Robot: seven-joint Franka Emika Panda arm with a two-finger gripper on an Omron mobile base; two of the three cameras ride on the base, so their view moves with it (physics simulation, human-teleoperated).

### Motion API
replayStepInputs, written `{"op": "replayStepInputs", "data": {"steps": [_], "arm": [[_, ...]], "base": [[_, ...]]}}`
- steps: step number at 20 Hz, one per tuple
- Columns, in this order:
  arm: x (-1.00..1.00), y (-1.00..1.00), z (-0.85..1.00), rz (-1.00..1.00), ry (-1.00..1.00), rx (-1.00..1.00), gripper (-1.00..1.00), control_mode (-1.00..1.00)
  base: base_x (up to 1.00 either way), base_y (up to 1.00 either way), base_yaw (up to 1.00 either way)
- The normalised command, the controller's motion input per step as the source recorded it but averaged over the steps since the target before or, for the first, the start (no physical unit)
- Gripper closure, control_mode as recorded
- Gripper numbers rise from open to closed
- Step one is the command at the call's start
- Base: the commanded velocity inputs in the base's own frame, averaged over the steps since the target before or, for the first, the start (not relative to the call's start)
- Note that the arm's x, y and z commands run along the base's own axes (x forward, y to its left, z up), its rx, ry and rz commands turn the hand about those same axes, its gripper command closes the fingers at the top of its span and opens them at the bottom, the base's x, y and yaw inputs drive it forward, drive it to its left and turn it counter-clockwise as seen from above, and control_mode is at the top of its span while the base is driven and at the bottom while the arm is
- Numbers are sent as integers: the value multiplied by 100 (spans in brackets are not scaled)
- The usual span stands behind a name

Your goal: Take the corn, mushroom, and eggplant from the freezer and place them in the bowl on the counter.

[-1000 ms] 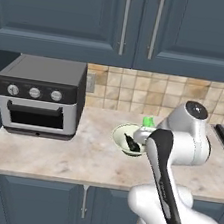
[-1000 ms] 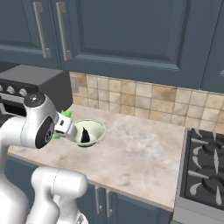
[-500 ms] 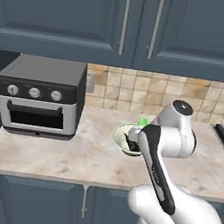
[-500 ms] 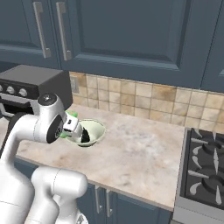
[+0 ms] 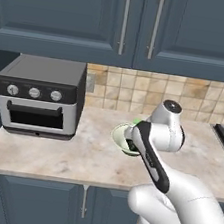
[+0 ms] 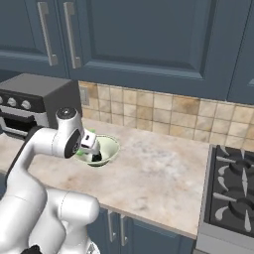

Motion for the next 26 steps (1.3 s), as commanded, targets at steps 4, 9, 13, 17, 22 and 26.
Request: {"op": "replayStepInputs", "data": {"steps": [4, 9, 13, 17, 22, 26], "arm": [[43, -4, -26, 0, 0, 0, 100, -100], [24, -1, -33, 0, 1, 0, 100, -100], [17, -1, -40, 0, 3, 0, 100, -100], [24, -1, -43, 0, 5, 0, 100, -100], [17, 0, -26, 0, 1, 0, 100, -100], [12, 0, -11, 0, 0, 0, 100, -100]], "base": [[0, 0, 0], [0, 0, 0], [0, 0, 0], [0, 0, 0], [0, 0, 0], [0, 0, 0]]}}
